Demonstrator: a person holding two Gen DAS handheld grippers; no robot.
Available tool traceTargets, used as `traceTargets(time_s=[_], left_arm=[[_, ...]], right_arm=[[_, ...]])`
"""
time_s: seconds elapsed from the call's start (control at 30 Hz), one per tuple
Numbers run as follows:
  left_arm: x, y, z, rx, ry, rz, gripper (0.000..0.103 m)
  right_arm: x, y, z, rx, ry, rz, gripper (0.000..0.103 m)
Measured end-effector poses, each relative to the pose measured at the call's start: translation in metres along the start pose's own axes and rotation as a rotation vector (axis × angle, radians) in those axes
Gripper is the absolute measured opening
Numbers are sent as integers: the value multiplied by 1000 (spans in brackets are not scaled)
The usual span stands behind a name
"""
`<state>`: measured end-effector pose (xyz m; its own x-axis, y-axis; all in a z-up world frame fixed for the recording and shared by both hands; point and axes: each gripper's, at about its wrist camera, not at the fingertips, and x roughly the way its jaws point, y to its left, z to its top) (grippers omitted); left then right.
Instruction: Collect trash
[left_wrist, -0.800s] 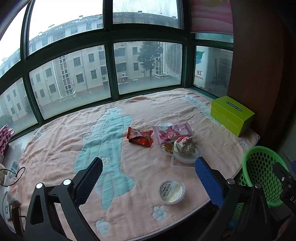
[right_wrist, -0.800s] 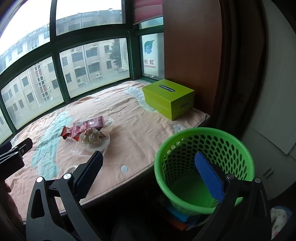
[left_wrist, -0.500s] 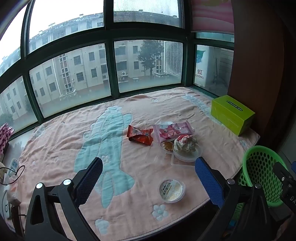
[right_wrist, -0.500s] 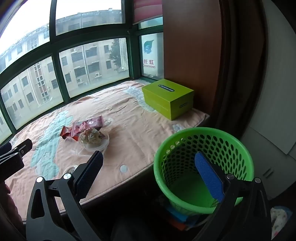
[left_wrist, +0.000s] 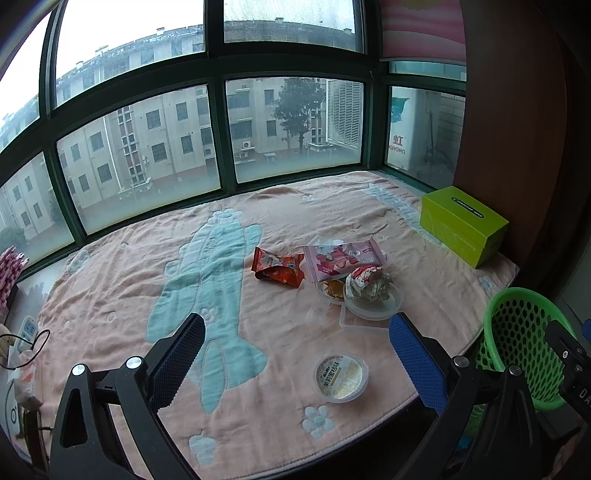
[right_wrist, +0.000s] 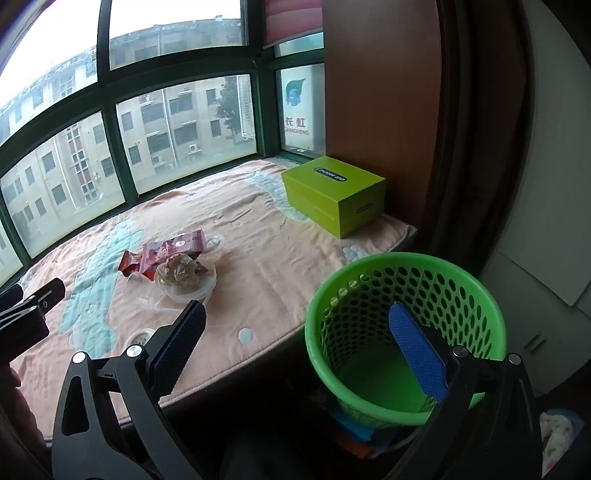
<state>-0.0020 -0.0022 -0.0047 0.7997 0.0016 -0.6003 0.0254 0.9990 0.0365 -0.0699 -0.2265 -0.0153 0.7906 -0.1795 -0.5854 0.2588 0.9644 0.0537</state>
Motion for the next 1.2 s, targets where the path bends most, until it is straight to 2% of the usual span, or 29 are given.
traceTargets(time_s=[1.2], left_arm=[[5,-5,-2,2,27,-10,97]], right_arm=[[5,0,-2,5,22,-11,98]])
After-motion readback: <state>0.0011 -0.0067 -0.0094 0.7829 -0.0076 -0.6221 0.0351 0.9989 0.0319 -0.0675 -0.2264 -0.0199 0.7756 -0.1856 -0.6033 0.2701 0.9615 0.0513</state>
